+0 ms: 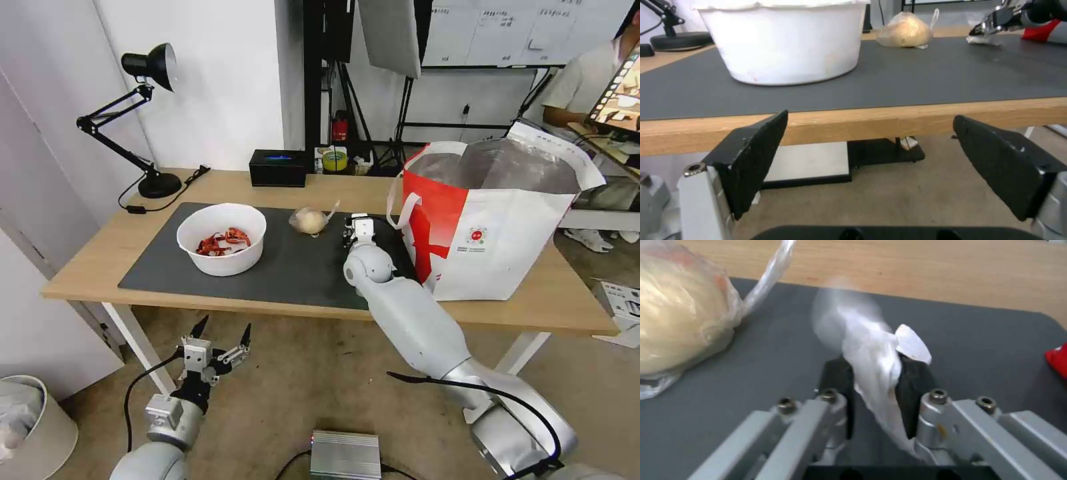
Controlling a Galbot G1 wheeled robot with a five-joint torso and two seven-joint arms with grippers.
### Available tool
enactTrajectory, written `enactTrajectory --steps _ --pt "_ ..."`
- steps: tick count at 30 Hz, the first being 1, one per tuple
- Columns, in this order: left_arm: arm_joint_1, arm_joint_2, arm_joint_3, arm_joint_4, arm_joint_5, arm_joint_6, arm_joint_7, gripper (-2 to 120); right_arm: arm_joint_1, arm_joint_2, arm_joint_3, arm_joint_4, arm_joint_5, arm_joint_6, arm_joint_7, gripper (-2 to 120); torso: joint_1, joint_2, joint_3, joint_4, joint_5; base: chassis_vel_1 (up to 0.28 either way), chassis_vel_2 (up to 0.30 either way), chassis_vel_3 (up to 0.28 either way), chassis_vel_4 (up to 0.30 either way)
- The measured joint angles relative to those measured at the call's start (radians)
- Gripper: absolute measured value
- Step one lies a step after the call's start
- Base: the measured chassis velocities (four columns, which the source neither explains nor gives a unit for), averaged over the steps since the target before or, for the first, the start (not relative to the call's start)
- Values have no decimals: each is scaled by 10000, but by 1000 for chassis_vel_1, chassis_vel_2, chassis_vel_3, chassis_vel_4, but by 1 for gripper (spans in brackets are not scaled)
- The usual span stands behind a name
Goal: Pick up the trash from the table and place it into the takeout bag.
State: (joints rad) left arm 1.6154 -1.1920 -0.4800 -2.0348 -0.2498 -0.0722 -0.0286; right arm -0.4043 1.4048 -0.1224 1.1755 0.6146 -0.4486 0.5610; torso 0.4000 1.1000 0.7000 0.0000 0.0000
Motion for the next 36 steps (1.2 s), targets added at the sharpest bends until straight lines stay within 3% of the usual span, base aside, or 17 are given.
enactTrajectory --steps 5,27,36 --pt "62 4 -28 -52 20 0 0 100 -120 -250 -6 588 170 22 0 0 0 0 0 1 0 0 0 0 0" --pt "187 -103 -90 -116 146 -9 -20 100 -1926 -1815 -250 5307 799 -103 -426 0 0 0 -1 0 1 0 0 0 0" --pt "200 -169 -100 -137 179 -14 -35 100 -1812 -2452 606 7057 820 -49 -594 0 -1 0 0 0 1 0 0 0 0"
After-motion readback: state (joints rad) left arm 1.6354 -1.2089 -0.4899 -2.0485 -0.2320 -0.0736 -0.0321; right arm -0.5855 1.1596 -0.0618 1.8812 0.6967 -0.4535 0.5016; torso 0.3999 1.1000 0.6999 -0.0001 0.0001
